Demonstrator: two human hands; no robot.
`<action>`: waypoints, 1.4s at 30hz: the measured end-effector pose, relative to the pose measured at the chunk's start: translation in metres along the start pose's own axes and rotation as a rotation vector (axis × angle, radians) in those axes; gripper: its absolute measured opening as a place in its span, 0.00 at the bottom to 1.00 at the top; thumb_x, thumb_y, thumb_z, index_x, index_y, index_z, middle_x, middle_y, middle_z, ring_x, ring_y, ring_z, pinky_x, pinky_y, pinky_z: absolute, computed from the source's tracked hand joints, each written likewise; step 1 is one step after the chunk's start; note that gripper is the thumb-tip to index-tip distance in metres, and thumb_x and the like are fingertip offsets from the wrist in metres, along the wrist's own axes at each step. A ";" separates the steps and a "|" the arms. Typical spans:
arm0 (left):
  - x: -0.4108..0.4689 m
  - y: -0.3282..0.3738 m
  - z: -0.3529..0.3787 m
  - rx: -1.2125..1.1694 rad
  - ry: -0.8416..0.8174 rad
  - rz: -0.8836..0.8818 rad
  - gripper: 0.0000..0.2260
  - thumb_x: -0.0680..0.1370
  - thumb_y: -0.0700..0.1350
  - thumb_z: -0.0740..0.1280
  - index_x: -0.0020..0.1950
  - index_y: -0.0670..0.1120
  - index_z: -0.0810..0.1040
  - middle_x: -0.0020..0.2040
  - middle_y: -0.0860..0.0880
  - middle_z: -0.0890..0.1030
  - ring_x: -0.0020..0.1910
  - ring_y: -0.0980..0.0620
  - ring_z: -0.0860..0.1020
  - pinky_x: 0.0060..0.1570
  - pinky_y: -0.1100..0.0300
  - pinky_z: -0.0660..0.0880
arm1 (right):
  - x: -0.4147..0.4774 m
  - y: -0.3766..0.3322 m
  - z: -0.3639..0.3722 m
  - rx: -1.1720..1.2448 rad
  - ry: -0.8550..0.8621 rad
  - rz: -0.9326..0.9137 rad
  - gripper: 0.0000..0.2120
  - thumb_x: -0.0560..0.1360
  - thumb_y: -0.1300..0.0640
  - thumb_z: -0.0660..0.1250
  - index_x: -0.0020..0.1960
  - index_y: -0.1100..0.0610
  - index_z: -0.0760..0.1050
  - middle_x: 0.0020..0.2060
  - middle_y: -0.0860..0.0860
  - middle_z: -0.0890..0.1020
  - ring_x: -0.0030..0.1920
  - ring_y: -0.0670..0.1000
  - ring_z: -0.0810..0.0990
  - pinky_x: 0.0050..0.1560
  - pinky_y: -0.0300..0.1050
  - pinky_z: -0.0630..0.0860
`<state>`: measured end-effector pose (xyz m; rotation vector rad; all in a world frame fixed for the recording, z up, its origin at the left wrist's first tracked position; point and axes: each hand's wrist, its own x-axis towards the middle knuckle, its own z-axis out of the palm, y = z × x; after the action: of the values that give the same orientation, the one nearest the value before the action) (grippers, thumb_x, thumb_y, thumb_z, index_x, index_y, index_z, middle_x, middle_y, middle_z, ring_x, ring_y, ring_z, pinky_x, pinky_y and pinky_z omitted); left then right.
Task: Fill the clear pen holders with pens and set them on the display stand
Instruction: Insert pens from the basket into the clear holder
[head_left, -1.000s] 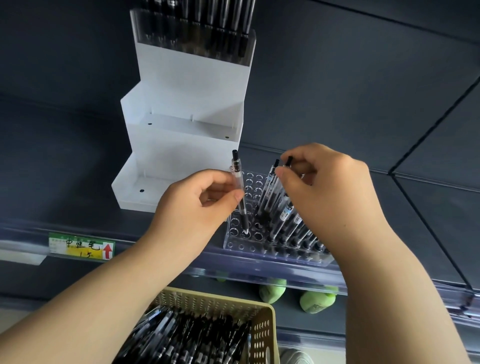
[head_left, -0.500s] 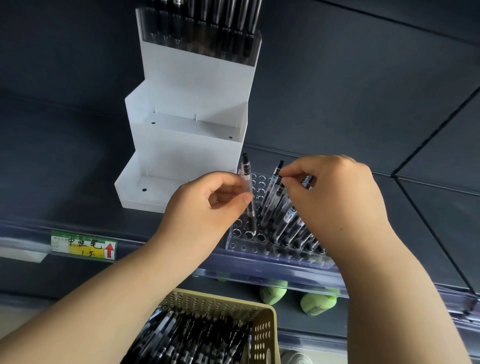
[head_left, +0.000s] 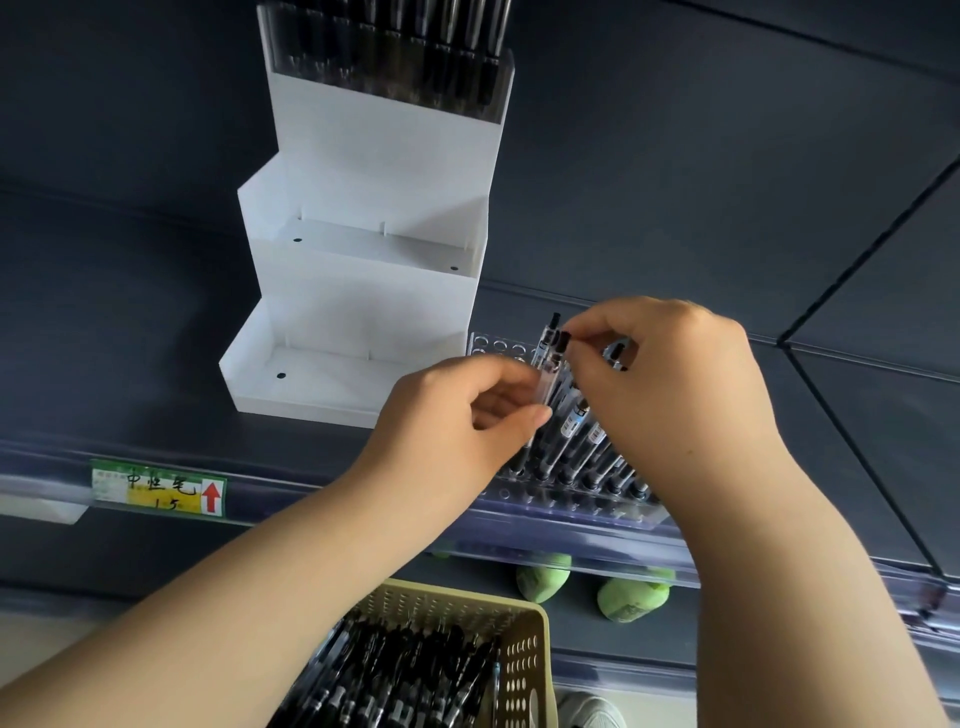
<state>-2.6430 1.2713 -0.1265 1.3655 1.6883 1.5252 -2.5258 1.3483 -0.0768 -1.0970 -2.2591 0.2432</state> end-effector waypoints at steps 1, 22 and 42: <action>0.000 -0.001 0.001 0.013 -0.002 0.000 0.12 0.71 0.40 0.73 0.43 0.59 0.77 0.41 0.56 0.82 0.41 0.61 0.79 0.44 0.70 0.76 | 0.000 0.001 0.000 0.003 0.002 0.003 0.07 0.73 0.58 0.67 0.45 0.48 0.82 0.39 0.45 0.82 0.43 0.51 0.76 0.43 0.46 0.76; 0.001 -0.008 0.007 0.186 0.014 0.043 0.09 0.71 0.44 0.74 0.49 0.50 0.82 0.40 0.58 0.81 0.43 0.62 0.77 0.43 0.70 0.74 | 0.000 0.003 -0.006 0.008 0.007 0.023 0.06 0.73 0.56 0.67 0.47 0.48 0.81 0.40 0.44 0.82 0.42 0.50 0.76 0.43 0.48 0.77; -0.089 -0.025 -0.078 1.029 -0.165 0.251 0.13 0.73 0.45 0.72 0.56 0.46 0.80 0.49 0.49 0.82 0.48 0.46 0.80 0.41 0.51 0.79 | -0.104 -0.029 0.016 -0.120 -0.201 -0.244 0.08 0.74 0.54 0.66 0.53 0.51 0.80 0.44 0.48 0.82 0.50 0.53 0.77 0.40 0.47 0.78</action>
<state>-2.6839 1.1604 -0.1526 2.1677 2.3633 0.5427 -2.5049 1.2519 -0.1238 -0.8761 -2.5899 0.1227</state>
